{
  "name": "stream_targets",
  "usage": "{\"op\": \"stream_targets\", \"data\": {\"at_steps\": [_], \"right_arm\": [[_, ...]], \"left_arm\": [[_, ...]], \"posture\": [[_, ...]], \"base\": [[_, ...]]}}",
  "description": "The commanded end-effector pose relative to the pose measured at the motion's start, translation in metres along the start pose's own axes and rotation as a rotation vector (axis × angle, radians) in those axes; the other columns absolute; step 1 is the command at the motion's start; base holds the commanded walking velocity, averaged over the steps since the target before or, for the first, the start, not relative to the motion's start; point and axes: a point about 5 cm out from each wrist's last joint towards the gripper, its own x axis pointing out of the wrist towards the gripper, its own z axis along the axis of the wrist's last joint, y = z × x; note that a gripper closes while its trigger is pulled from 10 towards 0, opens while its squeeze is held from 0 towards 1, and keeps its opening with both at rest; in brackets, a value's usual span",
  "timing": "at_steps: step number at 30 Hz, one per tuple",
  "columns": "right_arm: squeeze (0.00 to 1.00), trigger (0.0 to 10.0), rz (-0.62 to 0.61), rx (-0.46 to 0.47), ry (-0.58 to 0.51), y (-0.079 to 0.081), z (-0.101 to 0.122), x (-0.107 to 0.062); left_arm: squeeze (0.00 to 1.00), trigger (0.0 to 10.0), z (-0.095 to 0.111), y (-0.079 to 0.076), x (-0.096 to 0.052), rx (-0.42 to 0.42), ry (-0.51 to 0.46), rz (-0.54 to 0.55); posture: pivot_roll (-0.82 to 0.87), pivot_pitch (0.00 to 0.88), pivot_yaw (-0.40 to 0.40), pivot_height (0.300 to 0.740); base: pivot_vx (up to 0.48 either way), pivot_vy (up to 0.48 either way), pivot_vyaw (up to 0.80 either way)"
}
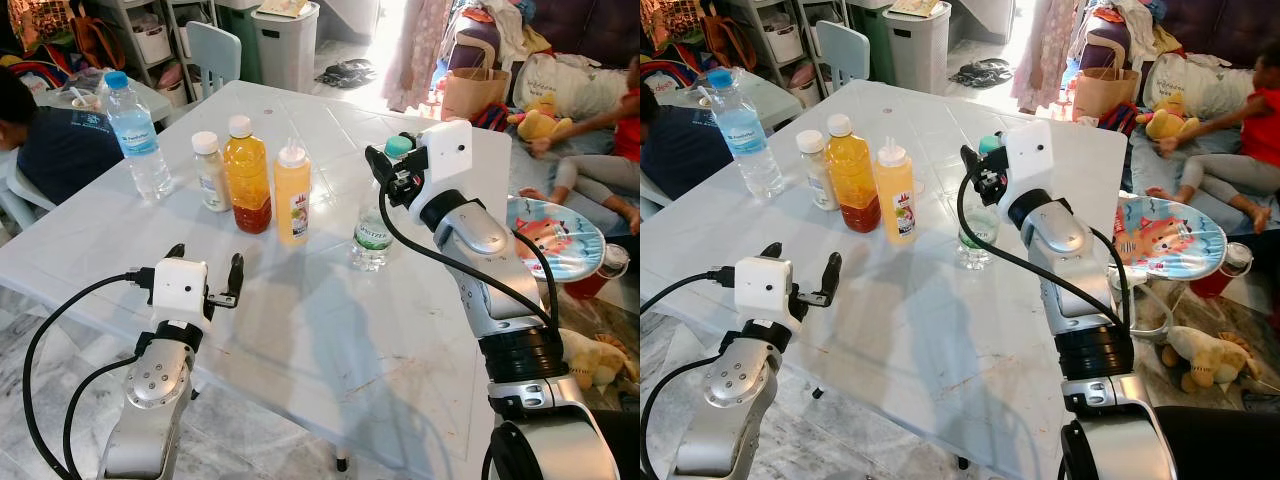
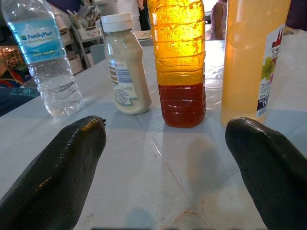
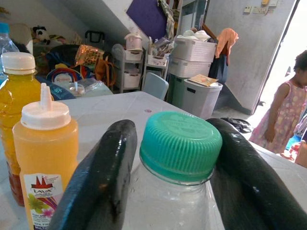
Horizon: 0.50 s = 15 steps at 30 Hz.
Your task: Restocking fridge
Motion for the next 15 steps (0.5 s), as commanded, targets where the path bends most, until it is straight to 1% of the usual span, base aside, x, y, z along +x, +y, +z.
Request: {"op": "stream_targets", "data": {"at_steps": [1,6,9,10,11,12,13,14,15], "right_arm": [[0.00,0.0,0.000,-0.012,0.015,0.000,0.000,0.000],[0.00,0.0,-0.009,-0.007,0.020,0.000,-0.002,-0.002],[0.00,0.0,-0.025,0.033,0.013,0.001,-0.002,-0.004],[0.00,0.0,-0.025,0.033,0.013,0.001,-0.002,-0.004],[0.00,0.0,-0.021,0.084,0.009,0.006,-0.003,-0.004],[0.00,0.0,-0.011,0.100,0.002,0.011,-0.002,-0.005],[0.00,0.0,0.012,0.116,-0.008,0.021,-0.003,-0.007],[0.00,4.2,0.024,0.127,-0.014,0.029,-0.004,-0.009],[0.00,10.0,0.023,0.146,-0.020,0.031,-0.004,-0.010]], "left_arm": [[0.00,10.0,0.000,0.001,0.000,0.009,0.012,0.000],[0.00,10.0,-0.006,0.001,0.001,0.016,0.042,0.015],[0.00,10.0,-0.009,0.001,0.002,0.006,0.065,0.035],[0.00,10.0,-0.009,0.001,0.002,0.006,0.065,0.035],[0.00,10.0,-0.010,0.001,0.004,-0.014,0.075,0.047],[0.00,10.0,-0.009,0.001,0.005,-0.020,0.072,0.051],[0.00,10.0,-0.007,0.002,0.008,-0.026,0.066,0.056],[0.00,10.0,-0.005,0.003,0.010,-0.029,0.063,0.061],[0.00,10.0,-0.005,0.004,0.011,-0.029,0.063,0.062]], "posture": [[0.09,0.031,0.002,0.740],[0.08,0.028,0.003,0.740],[0.08,0.022,0.007,0.740],[0.08,0.022,0.007,0.740],[0.08,0.016,0.009,0.740],[0.08,0.017,0.008,0.740],[0.08,0.016,0.009,0.740],[0.08,0.014,0.008,0.740],[0.08,0.013,0.008,0.740]], "base": [[0.000,0.000,0.00],[0.000,0.000,0.00],[0.000,0.000,0.00],[0.000,0.000,0.00],[0.000,0.000,0.00],[0.000,0.000,0.00],[0.000,0.000,0.00],[0.000,0.000,0.00],[0.000,0.000,0.00]]}}
